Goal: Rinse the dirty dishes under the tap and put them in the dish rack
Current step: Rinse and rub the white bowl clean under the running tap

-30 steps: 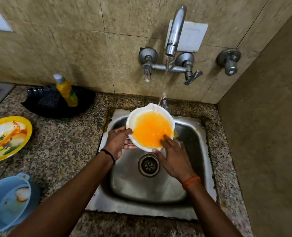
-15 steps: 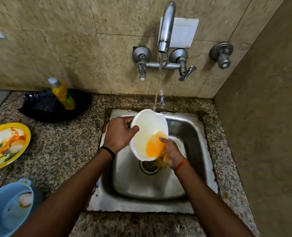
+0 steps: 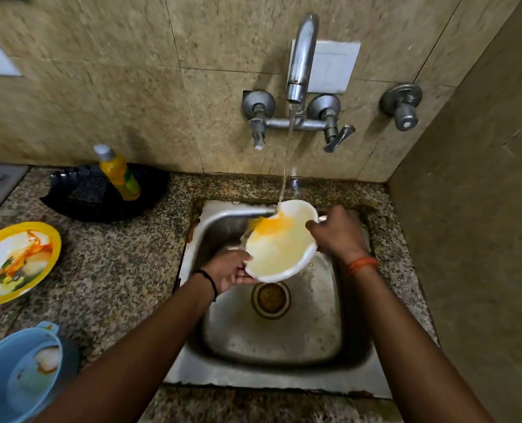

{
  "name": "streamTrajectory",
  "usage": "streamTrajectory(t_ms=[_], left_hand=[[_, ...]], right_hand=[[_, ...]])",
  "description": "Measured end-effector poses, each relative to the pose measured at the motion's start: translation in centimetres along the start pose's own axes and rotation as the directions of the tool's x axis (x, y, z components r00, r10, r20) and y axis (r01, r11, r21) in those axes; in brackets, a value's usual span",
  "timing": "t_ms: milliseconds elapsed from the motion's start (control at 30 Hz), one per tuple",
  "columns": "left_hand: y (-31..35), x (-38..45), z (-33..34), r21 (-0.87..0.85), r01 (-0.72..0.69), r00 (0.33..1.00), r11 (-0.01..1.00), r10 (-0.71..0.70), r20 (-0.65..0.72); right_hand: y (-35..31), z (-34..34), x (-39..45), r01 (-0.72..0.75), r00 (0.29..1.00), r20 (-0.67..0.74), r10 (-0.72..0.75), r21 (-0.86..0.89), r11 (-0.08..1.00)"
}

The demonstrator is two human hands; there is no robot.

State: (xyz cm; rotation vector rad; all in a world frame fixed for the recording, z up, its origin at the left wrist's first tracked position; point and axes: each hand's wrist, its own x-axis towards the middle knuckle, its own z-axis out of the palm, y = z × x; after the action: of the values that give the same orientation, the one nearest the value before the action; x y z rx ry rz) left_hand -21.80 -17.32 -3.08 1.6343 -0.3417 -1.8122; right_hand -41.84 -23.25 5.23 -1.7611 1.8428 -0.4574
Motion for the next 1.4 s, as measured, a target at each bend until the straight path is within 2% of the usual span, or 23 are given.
streamTrajectory(t_ms=[67,133,200,300,400,500,600,633,700,733,800,833,867,900,933,967,1000,1067,1200,1300,1400], left_hand=[[-0.4,0.6,1.0,-0.012,-0.022,1.0,1.0,0.023,0.022],[-0.4,1.1,1.7,-0.05,-0.082,0.997,0.995,0.082,0.009],[0.1,1.4,1.8,-0.118,-0.168,0.985,0.979,0.163,-0.049],[1.4,1.3,1.0,-0.135,-0.311,0.949,0.941,0.299,-0.103],[2.7,0.7,0.3,-0.036,-0.468,0.878,0.883,0.461,-0.126],[3.7,0.6,-0.1,0.086,-0.593,0.786,0.801,0.599,-0.157],[4.4,0.2,0.0,0.28,-0.651,0.691,0.705,0.704,-0.166],[4.5,-0.1,0.1,0.386,-0.656,0.646,0.648,0.747,-0.155],[4.6,-1.2,0.3,0.626,-0.629,0.537,0.461,0.84,-0.078],[4.4,-1.7,0.3,0.728,-0.597,0.479,0.336,0.878,-0.013],[3.7,-2.3,0.5,0.871,-0.491,0.354,0.002,0.914,0.198],[3.3,-2.5,0.7,0.884,-0.438,0.33,-0.162,0.886,0.326],[2.8,-2.6,1.0,0.864,-0.421,0.365,-0.275,0.821,0.439],[2.4,-2.9,1.5,0.836,-0.444,0.438,-0.322,0.736,0.516],[2.0,-3.0,2.0,0.818,-0.482,0.533,-0.316,0.635,0.559],[1.5,-3.1,2.6,0.804,-0.497,0.594,-0.327,0.548,0.589],[1.1,-2.9,3.0,0.793,-0.479,0.62,-0.376,0.495,0.609],[0.4,-2.2,3.5,0.772,-0.42,0.614,-0.477,0.477,0.629],[-0.8,0.0,3.0,0.805,-0.377,0.598,-0.458,0.544,0.589],[-1.3,1.0,2.7,0.821,-0.28,0.646,-0.498,0.535,0.544],[-1.8,1.3,2.8,0.826,-0.228,0.648,-0.516,0.553,0.524]], right_hand=[[-0.5,-0.6,-0.5,0.123,0.991,-0.045,-0.126,-0.064,0.99],[-0.6,-0.8,-0.8,0.186,0.981,-0.054,-0.185,0.014,0.982],[0.3,-0.4,-0.7,0.17,0.985,-0.06,-0.162,0.149,0.974],[2.4,1.2,0.1,0.116,0.992,-0.09,-0.092,0.314,0.942],[3.9,3.2,0.7,0.033,0.994,-0.109,0.02,0.458,0.888],[4.3,5.4,0.8,-0.123,0.984,-0.025,0.176,0.619,0.776],[4.7,7.3,1.3,-0.281,0.949,0.092,0.3,0.675,0.682],[5.0,7.7,1.5,-0.321,0.938,0.131,0.321,0.676,0.663],[5.3,7.9,1.7,-0.38,0.92,0.207,0.334,0.681,0.626],[5.4,7.8,1.7,-0.401,0.912,0.237,0.335,0.688,0.605],[5.6,7.3,1.7,-0.425,0.902,0.27,0.338,0.701,0.573],[5.7,7.0,1.9,-0.425,0.902,0.272,0.336,0.704,0.569],[5.6,6.7,2.0,-0.421,0.903,0.268,0.336,0.704,0.572],[5.5,6.4,2.2,-0.414,0.906,0.26,0.333,0.703,0.578],[5.4,6.3,2.3,-0.406,0.909,0.245,0.336,0.702,0.585],[5.3,6.1,2.3,-0.389,0.915,0.22,0.338,0.706,0.592],[5.2,6.0,2.3,-0.368,0.92,0.188,0.344,0.714,0.596],[5.0,5.8,2.0,-0.299,0.938,0.109,0.33,0.736,0.607],[4.7,5.4,1.2,-0.13,0.967,-0.065,0.247,0.709,0.693],[4.1,5.0,0.6,0.008,0.974,-0.178,0.141,0.649,0.76],[3.4,4.5,0.0,0.147,0.968,-0.252,0.017,0.619,0.771]])
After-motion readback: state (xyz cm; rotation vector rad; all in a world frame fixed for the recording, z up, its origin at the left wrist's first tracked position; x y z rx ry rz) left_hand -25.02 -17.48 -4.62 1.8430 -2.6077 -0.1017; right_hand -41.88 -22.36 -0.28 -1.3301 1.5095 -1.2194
